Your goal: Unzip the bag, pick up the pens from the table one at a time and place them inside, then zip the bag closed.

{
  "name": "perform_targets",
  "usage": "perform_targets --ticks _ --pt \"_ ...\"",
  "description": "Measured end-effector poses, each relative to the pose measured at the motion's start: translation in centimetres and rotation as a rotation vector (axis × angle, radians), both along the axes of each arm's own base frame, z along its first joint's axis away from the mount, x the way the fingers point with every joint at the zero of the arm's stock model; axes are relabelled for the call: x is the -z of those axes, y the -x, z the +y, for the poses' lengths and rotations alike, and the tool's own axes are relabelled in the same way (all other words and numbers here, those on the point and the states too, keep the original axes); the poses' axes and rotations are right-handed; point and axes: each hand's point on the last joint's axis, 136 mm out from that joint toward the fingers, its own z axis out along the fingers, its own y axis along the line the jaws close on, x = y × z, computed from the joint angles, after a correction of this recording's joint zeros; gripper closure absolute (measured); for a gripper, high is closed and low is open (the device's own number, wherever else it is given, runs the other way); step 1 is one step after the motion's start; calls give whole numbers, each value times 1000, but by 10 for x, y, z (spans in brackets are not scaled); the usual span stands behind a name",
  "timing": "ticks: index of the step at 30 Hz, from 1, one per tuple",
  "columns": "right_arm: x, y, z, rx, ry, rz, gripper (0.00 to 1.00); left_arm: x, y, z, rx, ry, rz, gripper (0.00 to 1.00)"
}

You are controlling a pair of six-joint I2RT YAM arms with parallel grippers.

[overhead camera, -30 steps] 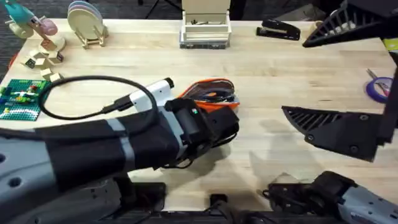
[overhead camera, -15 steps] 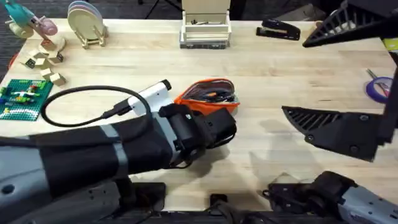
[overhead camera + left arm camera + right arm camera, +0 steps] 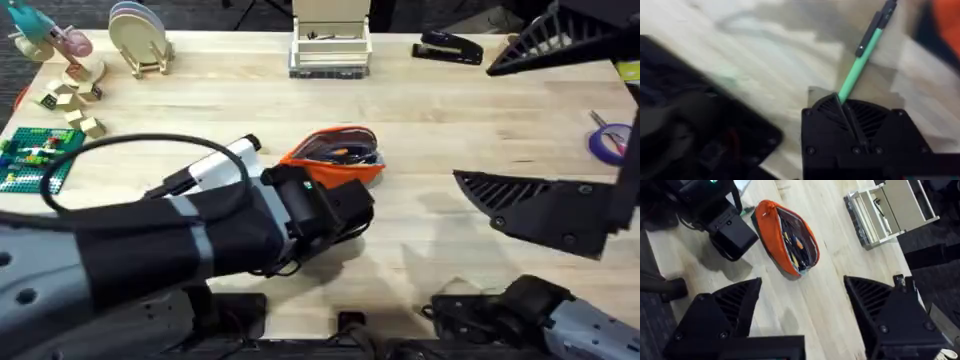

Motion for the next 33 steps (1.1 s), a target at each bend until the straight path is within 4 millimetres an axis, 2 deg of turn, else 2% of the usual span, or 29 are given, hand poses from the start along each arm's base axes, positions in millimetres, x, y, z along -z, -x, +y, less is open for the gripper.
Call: perform_targets --ticks 2,4,11,23,29,33 --pt "0 0 0 0 0 0 5 -4 4 7 -13 -40 20 960" --pt "0 0 0 0 0 -1 5 -10 3 6 -18 -47 17 960" --pt "0 0 0 -1 1 -1 5 -46 -19 -14 -3 -11 -61 958" --pt "0 0 0 -2 2 -2 5 -97 -44 -19 25 -37 -178 958" --pt "0 0 0 -3 2 -2 5 -119 -63 -27 98 -40 -264 959" --pt "0 0 0 -3 2 -3 5 -129 -83 -41 219 -41 -346 960"
